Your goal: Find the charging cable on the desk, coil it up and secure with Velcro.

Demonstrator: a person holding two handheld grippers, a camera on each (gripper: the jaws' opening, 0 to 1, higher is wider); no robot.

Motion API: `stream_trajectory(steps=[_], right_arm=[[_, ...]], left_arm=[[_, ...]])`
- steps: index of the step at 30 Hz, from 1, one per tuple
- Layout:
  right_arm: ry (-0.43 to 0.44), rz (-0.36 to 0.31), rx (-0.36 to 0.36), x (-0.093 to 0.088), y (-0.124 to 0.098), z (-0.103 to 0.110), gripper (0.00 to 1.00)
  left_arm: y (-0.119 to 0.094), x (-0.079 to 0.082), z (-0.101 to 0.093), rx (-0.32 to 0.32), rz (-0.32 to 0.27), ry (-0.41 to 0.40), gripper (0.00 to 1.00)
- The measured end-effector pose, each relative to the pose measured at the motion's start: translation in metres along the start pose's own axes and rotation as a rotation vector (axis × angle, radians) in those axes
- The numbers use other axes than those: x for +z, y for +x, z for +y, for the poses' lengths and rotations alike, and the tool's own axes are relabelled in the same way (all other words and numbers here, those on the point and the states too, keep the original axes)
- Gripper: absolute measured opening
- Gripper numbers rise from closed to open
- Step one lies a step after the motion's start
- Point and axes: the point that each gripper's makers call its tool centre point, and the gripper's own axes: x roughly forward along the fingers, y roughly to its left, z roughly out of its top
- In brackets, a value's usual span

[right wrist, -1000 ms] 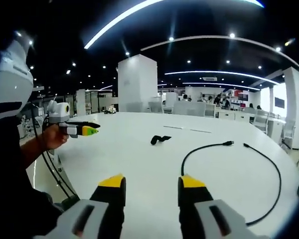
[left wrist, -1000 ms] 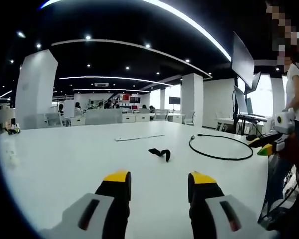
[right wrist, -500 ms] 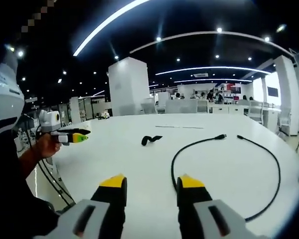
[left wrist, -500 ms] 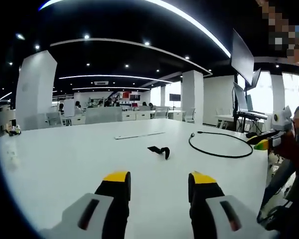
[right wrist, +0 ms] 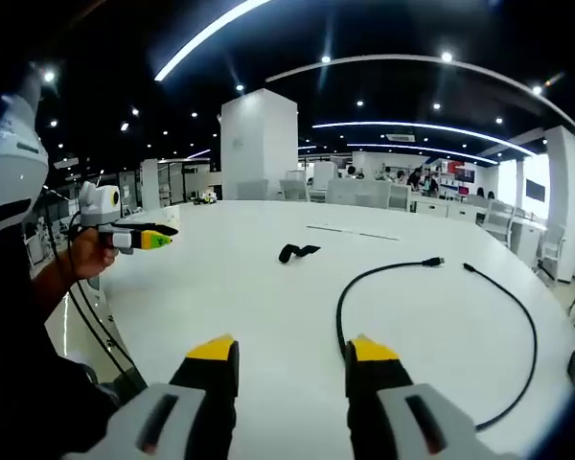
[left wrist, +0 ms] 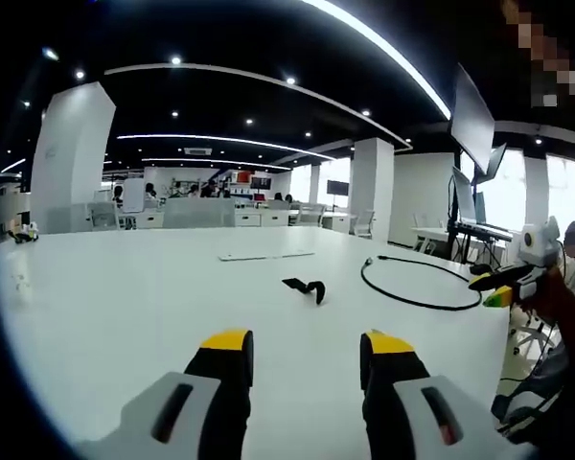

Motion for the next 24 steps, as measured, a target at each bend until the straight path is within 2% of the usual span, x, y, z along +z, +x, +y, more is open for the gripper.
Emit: stream_trajectory(steps=[7, 11, 20, 24], right_arm=[[0.034, -0.004, -0.063, -0.001, -0.012, -0.018, 0.44], [0.045, -0.011, -0.075, 0.000, -0.017, -0.022, 0.38], [0.020, 0.002, -0.116, -0.002, -0.019, -0.036, 0.41], [0.036, 0.029, -0.149, -0.007, -0.019, -0.047, 0.41]], left_arm=[[0.008, 0.004, -0.011, -0.038, -0.007, 0.001, 0.45], [0.011, 0.007, -0.014, -0.047, -0.009, 0.002, 0.42], [0.018, 0.011, -0.014, -0.023, -0.010, 0.015, 0.42], [0.026, 0.007, -0.024, -0.053, 0.000, 0.013, 0.41]])
